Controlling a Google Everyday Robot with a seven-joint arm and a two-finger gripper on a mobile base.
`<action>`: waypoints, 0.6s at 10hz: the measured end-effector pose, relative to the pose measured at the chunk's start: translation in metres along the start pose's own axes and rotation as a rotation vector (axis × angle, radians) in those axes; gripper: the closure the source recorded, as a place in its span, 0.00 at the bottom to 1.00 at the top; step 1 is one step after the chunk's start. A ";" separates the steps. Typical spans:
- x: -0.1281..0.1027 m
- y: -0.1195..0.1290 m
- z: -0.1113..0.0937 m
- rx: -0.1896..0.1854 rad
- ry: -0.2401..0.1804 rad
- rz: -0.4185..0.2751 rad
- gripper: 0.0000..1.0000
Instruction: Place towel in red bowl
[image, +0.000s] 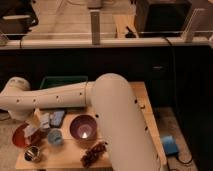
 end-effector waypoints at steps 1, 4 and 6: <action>-0.001 0.000 0.000 0.000 -0.001 -0.001 0.20; -0.001 -0.001 0.000 0.000 -0.002 -0.001 0.20; -0.002 -0.001 0.000 0.000 -0.002 -0.002 0.20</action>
